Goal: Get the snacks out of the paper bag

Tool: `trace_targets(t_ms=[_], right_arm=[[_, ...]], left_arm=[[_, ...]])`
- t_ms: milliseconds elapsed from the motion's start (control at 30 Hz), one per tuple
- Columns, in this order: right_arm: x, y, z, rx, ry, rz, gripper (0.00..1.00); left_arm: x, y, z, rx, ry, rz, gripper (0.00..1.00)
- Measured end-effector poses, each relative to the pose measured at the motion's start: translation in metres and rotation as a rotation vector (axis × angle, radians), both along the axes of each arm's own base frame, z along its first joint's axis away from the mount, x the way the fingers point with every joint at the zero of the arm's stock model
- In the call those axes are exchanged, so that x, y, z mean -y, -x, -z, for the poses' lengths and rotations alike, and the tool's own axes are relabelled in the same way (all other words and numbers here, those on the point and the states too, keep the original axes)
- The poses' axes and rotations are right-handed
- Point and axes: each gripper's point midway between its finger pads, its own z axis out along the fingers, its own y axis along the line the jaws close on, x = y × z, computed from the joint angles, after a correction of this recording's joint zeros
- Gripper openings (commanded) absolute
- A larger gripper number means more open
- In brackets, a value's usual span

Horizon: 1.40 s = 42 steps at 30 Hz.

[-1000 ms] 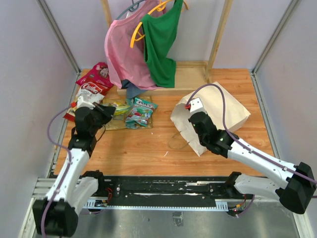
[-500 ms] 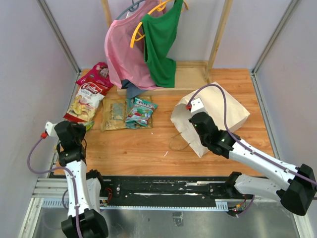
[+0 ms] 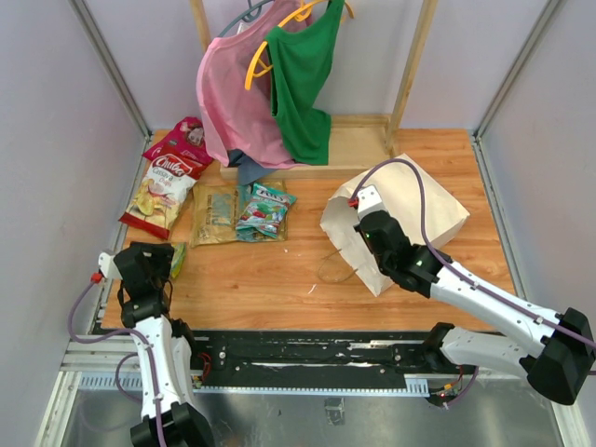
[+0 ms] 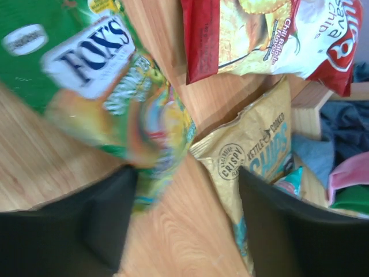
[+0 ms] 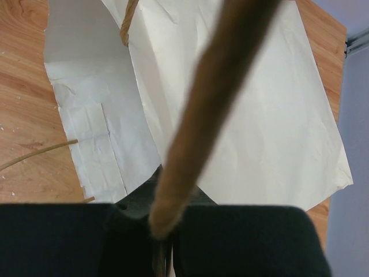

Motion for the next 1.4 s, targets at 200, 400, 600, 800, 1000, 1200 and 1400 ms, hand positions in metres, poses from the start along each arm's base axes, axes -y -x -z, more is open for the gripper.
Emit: trace_targets(t_ms=[200,400,600,800,1000,1200,1400], right_arm=[[0.0,0.001,0.001,-0.004,0.002,-0.002,0.02],[-0.001,0.001,0.003,-0.011,0.005,-0.007,0.07],[-0.003,0.001,0.005,-0.018,0.001,-0.011,0.46],[-0.006,0.001,0.005,-0.023,-0.022,-0.013,0.99],[-0.016,0.008,-0.004,-0.013,-0.103,-0.082,0.98],[-0.038,0.034,-0.052,0.11,-0.358,-0.287,0.99],[-0.067,0.058,-0.069,0.107,-0.458,-0.481,0.98]], left_arm=[[0.005,0.0,-0.002,0.002,0.026,0.011,1.0],[0.014,-0.004,-0.03,0.041,0.048,0.051,1.0],[0.024,-0.009,-0.086,0.134,0.043,0.108,1.0],[0.058,-0.015,-0.11,0.256,0.125,0.264,1.0],[0.09,-0.033,-0.109,0.284,0.136,0.475,1.0],[0.198,-0.059,-0.08,0.119,0.066,0.851,1.0],[0.31,-0.08,-0.064,0.051,-0.062,1.143,1.0]])
